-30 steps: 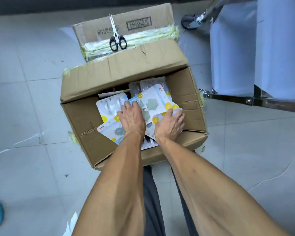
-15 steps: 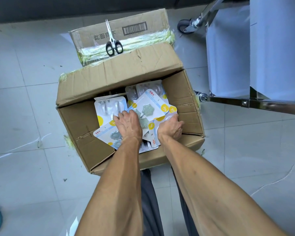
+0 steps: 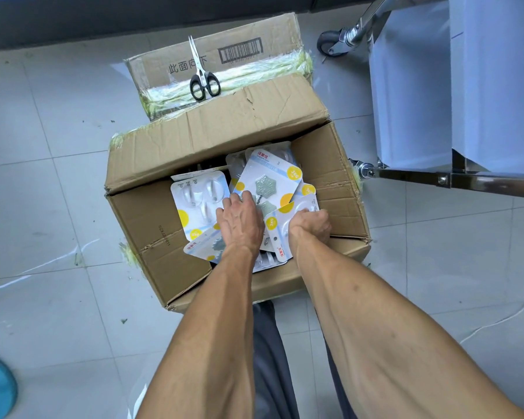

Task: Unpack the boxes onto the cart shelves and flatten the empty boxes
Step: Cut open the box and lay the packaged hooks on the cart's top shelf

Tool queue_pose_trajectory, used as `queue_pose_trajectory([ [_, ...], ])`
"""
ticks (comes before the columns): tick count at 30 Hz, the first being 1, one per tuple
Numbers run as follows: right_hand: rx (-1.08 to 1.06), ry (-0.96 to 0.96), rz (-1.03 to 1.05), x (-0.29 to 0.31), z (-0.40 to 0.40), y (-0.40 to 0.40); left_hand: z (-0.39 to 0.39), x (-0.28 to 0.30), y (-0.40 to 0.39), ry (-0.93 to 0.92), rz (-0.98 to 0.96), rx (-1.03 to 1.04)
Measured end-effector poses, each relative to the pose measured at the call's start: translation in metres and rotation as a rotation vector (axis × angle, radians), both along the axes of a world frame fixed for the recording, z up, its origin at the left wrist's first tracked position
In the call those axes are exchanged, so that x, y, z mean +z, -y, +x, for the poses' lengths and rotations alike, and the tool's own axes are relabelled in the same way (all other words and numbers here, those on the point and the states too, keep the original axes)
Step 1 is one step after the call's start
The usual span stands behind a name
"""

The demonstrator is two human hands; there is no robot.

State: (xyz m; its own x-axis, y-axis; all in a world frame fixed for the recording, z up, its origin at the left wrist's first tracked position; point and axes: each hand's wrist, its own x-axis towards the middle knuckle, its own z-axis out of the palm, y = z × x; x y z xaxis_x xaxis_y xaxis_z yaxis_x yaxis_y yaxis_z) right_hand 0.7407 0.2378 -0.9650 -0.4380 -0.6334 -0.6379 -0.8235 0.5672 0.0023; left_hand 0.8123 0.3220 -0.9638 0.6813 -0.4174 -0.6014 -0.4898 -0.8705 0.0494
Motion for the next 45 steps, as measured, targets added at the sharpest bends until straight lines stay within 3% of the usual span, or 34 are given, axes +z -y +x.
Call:
queue_pose_trajectory([
  [6, 0.301, 0.013, -0.122, 0.004, 0.008, -0.015, 0.002, -0.003, 0.009, -0.059, 0.097, 0.164],
  [12, 0.616, 0.144, -0.255, 0.007, 0.019, -0.030, -0.005, 0.005, -0.018, -0.087, 0.196, 0.289],
  [15, 0.727, 0.150, -0.223, 0.006, 0.023, -0.025, -0.013, 0.008, -0.035, -0.066, 0.196, 0.374],
  [22, 0.629, 0.114, -0.155, 0.007, 0.017, -0.029, -0.007, 0.007, -0.007, 0.004, -0.047, 0.389],
  [28, 0.557, 0.197, -0.095, 0.008, 0.005, -0.025, -0.011, -0.002, -0.008, -0.087, 0.139, 0.498],
  [34, 0.434, 0.057, -0.026, 0.007, 0.002, -0.021, -0.024, 0.000, -0.022, -0.084, 0.175, 0.466],
  [45, 0.614, 0.065, -0.104, 0.033, 0.011, -0.014, -0.004, 0.030, -0.017, -0.068, 0.165, 0.410],
])
